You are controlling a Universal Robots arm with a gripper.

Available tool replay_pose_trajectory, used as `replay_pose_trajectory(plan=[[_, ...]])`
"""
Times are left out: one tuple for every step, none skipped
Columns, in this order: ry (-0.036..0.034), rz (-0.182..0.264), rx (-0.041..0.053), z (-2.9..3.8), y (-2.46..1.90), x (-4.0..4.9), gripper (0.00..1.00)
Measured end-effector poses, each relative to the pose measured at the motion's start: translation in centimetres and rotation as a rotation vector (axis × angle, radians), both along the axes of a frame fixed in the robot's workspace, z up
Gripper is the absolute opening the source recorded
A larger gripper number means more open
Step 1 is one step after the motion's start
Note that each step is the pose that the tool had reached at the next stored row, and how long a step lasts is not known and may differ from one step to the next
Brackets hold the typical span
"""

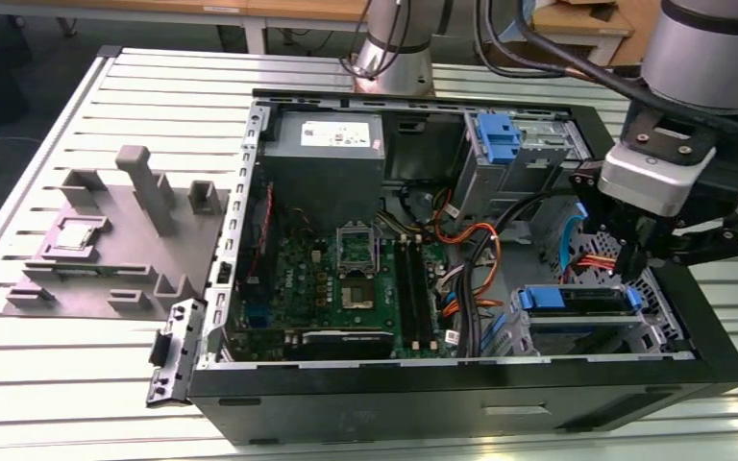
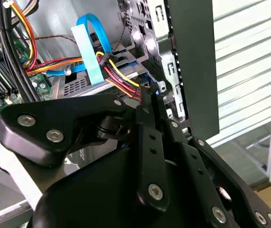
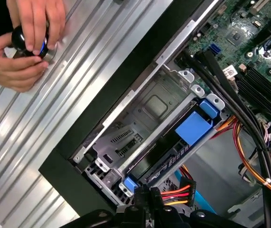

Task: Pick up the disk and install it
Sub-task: 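Insert the first disk wire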

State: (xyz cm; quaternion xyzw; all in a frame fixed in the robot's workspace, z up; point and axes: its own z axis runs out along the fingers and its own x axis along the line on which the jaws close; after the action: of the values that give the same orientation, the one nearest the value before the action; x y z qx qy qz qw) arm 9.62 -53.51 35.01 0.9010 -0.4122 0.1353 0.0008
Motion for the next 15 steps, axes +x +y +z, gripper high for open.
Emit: replay_pose_trajectory(plan=[[0.0, -0.014, 0.0, 0.0, 0.0, 0.0, 0.17], [0.0, -0.028, -0.0001, 0.0, 0.0, 0.0, 0.17], [0.0001, -0.042, -0.0001, 0.0, 0.0, 0.0, 0.17], [0.0001, -0.054, -0.0002, -0.01, 0.0, 0.0, 0.17], [0.0002, -0.064, 0.0002, -0.01, 0.0, 0.0, 0.17], [0.0004, -0.072, 0.0019, -0.01, 0.0, 0.0, 0.17], [0.0011, -0.078, 0.0054, 0.0, 0.0, 0.0, 0.17], [0.0022, -0.084, 0.0116, -0.01, 0.0, 0.0, 0.17], [0.0058, -0.097, 0.029, -0.01, 0.0, 0.0, 0.17], [0.0132, -0.119, 0.061, -0.02, 0.0, -0.02, 0.17], [0.0134, -0.128, 0.0628, -0.05, -0.01, -0.02, 0.17], [0.0131, -0.141, 0.0628, -0.06, -0.01, -0.02, 0.17], [0.0125, -0.159, 0.0629, -0.08, -0.02, -0.02, 0.17], [0.012, -0.176, 0.0631, -0.11, -0.02, -0.02, 0.17], [0.0114, -0.194, 0.0632, -0.13, -0.02, -0.02, 0.17]])
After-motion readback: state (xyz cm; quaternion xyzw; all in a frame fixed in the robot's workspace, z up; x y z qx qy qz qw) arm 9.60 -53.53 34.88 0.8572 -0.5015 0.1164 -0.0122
